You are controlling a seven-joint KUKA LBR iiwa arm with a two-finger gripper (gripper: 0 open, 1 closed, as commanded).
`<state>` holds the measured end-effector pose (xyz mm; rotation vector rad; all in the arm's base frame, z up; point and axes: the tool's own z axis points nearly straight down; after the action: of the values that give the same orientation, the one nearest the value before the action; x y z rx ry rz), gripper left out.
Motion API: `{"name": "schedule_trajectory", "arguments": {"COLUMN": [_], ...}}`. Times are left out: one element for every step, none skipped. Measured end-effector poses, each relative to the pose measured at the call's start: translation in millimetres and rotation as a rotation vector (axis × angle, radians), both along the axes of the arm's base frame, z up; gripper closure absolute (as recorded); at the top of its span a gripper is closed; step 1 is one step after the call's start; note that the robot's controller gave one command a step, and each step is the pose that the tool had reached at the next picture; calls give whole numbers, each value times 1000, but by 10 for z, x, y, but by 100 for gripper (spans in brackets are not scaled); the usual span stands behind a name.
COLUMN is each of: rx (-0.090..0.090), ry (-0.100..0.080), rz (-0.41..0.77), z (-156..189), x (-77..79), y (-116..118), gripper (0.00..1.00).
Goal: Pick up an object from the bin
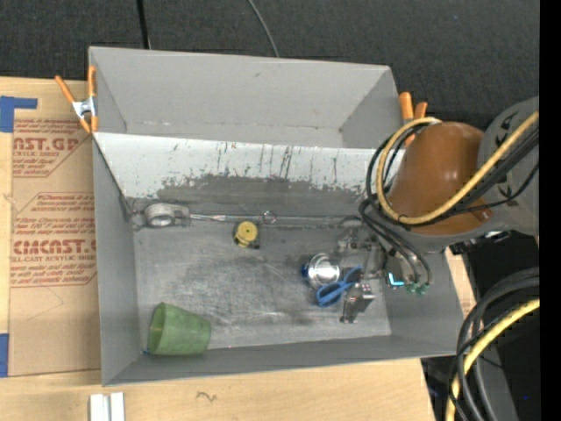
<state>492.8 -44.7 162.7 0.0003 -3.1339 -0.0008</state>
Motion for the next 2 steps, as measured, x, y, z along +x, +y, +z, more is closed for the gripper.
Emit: {"name": "schedule_trajectory", "arguments": {"rx": [2, 0], "ry": [-28, -38], "rz": [-290, -291], "z": [-876, -839], "x": [281, 309], "y": [-23, -36], "gripper": [0, 100]}}
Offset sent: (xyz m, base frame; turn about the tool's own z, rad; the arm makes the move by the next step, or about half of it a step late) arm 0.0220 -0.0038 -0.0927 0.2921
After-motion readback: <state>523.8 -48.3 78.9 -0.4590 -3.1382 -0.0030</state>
